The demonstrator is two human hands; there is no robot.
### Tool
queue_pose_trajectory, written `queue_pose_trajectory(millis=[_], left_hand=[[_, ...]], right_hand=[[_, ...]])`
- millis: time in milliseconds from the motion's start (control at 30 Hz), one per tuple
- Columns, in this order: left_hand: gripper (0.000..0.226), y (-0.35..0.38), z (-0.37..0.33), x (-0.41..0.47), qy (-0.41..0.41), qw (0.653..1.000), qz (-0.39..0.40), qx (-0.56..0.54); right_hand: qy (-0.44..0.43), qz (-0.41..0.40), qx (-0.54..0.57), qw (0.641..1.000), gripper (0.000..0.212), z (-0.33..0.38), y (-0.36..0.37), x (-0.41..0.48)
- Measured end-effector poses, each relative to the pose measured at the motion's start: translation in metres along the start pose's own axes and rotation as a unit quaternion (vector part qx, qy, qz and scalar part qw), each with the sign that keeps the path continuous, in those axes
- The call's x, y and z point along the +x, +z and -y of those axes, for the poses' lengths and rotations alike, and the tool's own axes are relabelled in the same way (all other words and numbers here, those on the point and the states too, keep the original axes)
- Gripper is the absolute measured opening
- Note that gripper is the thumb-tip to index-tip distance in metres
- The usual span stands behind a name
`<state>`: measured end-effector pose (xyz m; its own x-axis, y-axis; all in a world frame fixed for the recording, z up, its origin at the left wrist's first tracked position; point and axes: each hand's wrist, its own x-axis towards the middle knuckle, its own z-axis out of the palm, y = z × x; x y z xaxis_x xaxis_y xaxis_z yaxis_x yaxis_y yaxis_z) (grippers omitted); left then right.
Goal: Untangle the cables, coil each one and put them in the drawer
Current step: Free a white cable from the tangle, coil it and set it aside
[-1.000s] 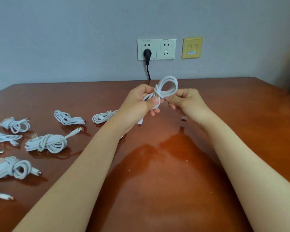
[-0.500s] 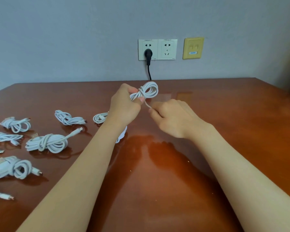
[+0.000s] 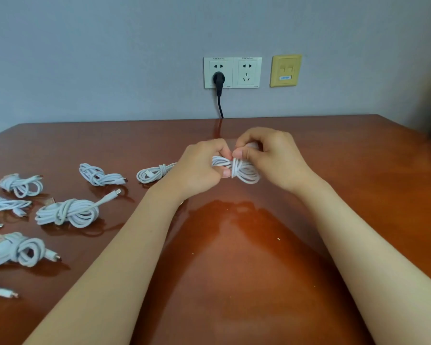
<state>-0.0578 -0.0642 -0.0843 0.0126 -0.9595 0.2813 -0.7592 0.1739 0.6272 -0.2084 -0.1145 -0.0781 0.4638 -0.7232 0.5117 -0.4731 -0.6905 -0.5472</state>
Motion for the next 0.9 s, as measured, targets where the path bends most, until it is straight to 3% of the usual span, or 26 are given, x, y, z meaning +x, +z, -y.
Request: queue_pose_trajectory(millis=[100, 200, 367, 500, 700, 800, 900], left_hand=[[0.035, 0.001, 0.001, -0.001, 0.016, 1.000, 0.015, -0.018], [0.040, 0.004, 0.002, -0.001, 0.034, 0.997, 0.020, -0.062], [0.045, 0.000, 0.004, -0.002, 0.079, 0.975, 0.055, -0.202], [0.043, -0.001, 0.000, -0.003, 0.081, 0.952, 0.036, -0.293], [0.046, 0.000, -0.009, -0.001, -0.018, 0.871, 0.026, -0.491], [0.046, -0.004, -0.008, 0.000, -0.100, 0.820, 0.022, -0.563], [0.047, -0.010, -0.003, 0.001, -0.188, 0.745, 0.060, -0.637]], right_hand=[[0.058, 0.013, 0.113, 0.992, 0.019, -0.004, -0.003, 0.002], [0.125, 0.051, 0.197, 0.971, 0.013, -0.008, -0.006, 0.001], [0.230, 0.105, 0.379, 0.890, 0.007, -0.009, -0.011, 0.001], [0.223, 0.096, 0.474, 0.846, 0.019, -0.007, -0.010, 0.002], [0.152, 0.063, 0.549, 0.820, 0.016, 0.001, -0.004, 0.004], [0.143, 0.083, 0.607, 0.778, 0.027, -0.001, -0.007, 0.002], [0.117, 0.088, 0.560, 0.816, 0.018, -0.002, -0.003, 0.001]])
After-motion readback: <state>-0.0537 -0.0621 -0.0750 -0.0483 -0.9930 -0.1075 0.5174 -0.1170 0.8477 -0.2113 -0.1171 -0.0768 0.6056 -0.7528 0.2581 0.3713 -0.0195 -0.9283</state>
